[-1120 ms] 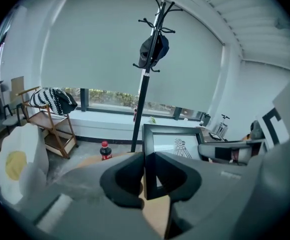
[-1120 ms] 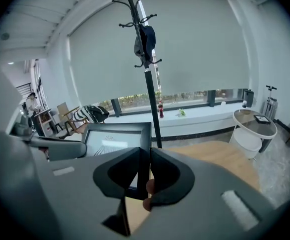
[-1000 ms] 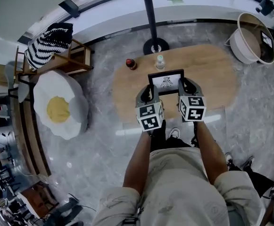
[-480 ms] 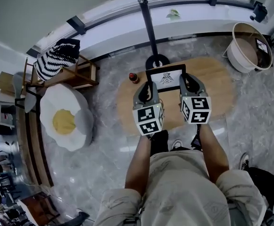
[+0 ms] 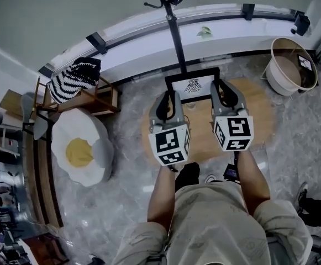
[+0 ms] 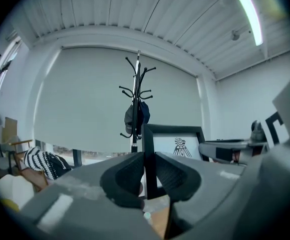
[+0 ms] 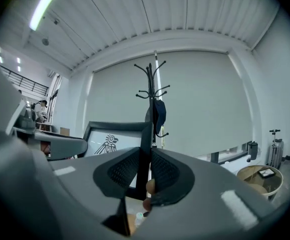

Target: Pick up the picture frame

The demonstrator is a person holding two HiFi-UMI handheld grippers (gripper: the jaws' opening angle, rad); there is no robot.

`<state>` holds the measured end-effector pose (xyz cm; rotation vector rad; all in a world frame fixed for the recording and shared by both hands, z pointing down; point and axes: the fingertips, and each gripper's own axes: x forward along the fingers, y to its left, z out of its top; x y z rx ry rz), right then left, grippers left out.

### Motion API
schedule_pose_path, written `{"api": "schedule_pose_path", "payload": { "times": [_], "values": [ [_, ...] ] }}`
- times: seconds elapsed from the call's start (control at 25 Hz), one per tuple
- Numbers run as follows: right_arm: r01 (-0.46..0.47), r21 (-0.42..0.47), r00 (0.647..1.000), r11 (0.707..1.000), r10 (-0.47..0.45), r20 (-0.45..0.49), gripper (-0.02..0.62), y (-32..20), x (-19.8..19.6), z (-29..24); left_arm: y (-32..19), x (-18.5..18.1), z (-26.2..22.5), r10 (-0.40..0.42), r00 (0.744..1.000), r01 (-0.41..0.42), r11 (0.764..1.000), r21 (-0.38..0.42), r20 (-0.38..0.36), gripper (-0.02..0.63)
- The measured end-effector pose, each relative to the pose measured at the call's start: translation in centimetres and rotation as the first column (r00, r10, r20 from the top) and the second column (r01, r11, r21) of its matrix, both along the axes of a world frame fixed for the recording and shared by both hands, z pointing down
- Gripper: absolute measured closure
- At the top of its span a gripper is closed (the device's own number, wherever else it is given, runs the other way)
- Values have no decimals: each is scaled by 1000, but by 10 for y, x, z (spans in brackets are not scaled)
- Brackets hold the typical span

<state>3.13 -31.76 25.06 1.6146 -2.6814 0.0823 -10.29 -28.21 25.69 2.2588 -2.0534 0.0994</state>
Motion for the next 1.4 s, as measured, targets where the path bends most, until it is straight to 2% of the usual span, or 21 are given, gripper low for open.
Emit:
{"api": "schedule_pose_path", "payload": {
  "times": [0.32,0.52,0.72,1.08,1.2,1.4],
  "values": [
    [-17,173,1000,985,14,16,523,18,5,-74,15,5,-69,11,999,-16,989,149,31,525],
    [-26,265,999,964,13,49,523,33,8,-111,30,7,-106,-4,997,-15,973,230,82,525],
    [-26,349,999,937,10,46,522,49,10,-140,45,10,-137,-21,998,-2,947,322,67,525],
    [-57,451,998,891,33,61,520,63,16,-159,55,14,-157,-16,995,-23,913,408,94,525],
    [-63,457,997,887,31,77,520,63,20,-161,56,20,-161,-26,992,-31,904,426,127,525],
    [-55,464,997,884,27,67,520,60,24,-160,53,23,-159,-27,991,-31,902,430,128,525]
  ]
}}
